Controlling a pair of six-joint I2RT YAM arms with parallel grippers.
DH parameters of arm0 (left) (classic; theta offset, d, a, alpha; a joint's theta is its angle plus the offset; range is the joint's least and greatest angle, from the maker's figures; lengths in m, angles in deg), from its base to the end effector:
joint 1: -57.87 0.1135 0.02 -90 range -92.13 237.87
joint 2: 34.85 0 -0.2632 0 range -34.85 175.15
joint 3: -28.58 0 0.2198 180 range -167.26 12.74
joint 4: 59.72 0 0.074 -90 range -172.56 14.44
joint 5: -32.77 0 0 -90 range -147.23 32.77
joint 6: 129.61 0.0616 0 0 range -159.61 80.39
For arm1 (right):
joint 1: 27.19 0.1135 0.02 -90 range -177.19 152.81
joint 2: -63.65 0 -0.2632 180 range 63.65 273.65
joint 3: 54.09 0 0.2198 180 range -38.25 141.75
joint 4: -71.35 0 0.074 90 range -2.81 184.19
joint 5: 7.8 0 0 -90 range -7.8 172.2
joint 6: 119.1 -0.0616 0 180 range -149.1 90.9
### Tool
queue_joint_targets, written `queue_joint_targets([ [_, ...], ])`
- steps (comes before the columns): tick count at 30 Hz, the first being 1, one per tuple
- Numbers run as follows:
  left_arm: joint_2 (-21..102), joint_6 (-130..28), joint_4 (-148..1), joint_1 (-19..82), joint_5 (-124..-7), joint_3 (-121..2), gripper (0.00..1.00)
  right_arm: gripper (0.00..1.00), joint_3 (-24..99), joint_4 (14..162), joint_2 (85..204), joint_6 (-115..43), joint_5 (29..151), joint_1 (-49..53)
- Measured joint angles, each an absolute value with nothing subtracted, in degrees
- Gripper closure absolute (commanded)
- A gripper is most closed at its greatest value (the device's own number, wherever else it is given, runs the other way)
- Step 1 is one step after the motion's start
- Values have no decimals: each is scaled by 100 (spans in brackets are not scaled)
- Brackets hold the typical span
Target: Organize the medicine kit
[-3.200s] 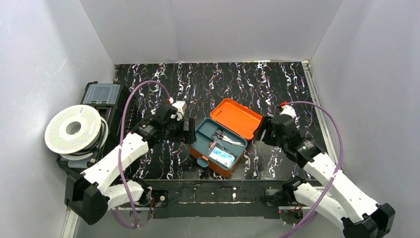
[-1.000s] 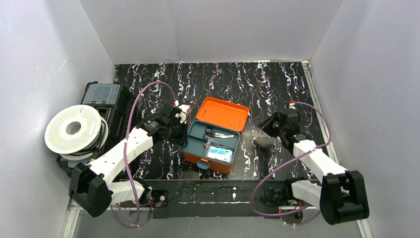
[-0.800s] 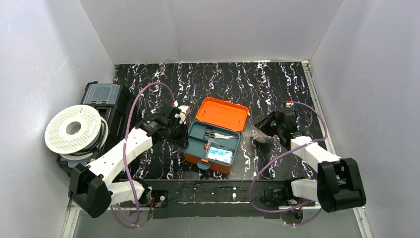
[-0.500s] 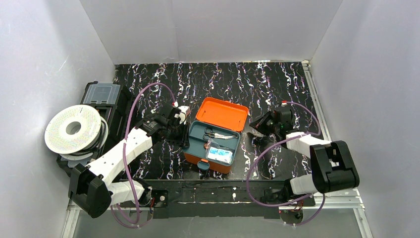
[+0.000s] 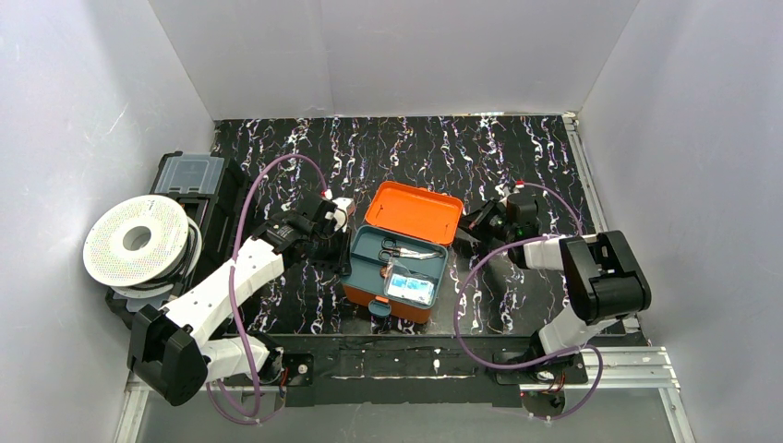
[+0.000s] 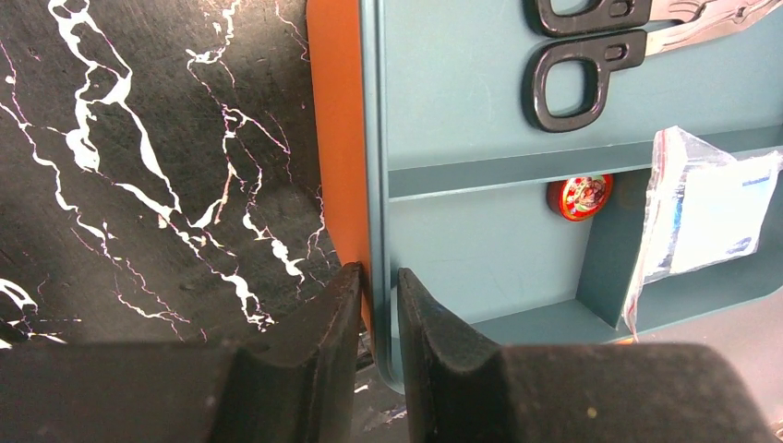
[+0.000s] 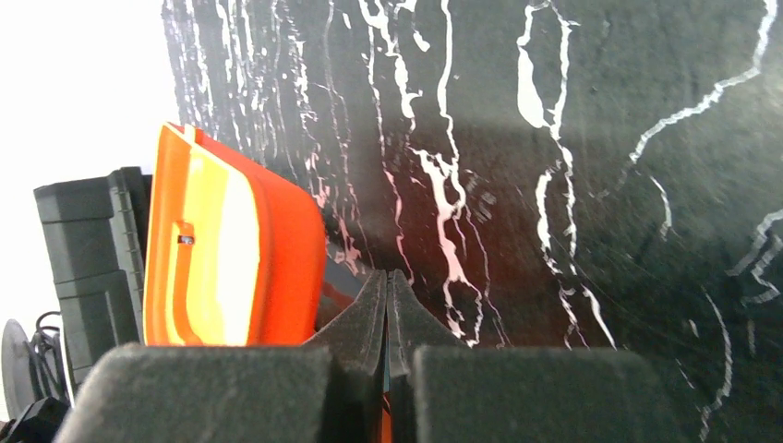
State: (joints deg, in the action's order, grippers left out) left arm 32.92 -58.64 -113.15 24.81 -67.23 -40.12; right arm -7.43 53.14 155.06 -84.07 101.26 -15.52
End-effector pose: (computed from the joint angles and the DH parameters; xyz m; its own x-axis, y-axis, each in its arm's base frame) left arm 0.1804 -0.1302 0.2539 -0.8326 0.1588 -0.5306 0.3748 0.8669 -0.3287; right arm 0.2906 0.0806 0.1628 -0.6420 0.6577 -0.3940 0.0843 0.5714 0.8163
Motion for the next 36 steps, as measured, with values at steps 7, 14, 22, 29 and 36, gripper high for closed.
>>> queue_joint_targets([
  [7,3292,-5821,-11343,2481,-6718,-4012,87,99,-635,4451,15900,-8595,10534,-1567],
  [14,3292,-5783,-11358,2481,-6716,-4012,91,99,-626,3635,16055,-8735,10834,-1609],
  [22,3286,-5761,-11377,2481,-6712,-4012,93,99,-626,3009,16055,-8744,11056,-1625],
  [29,3275,-5766,-11407,2480,-6685,-4012,93,99,-626,2380,16018,-8747,11389,-1627],
  [36,3242,-5784,-11464,2480,-6635,-4012,89,99,-626,2130,15639,-8745,11781,-1627],
])
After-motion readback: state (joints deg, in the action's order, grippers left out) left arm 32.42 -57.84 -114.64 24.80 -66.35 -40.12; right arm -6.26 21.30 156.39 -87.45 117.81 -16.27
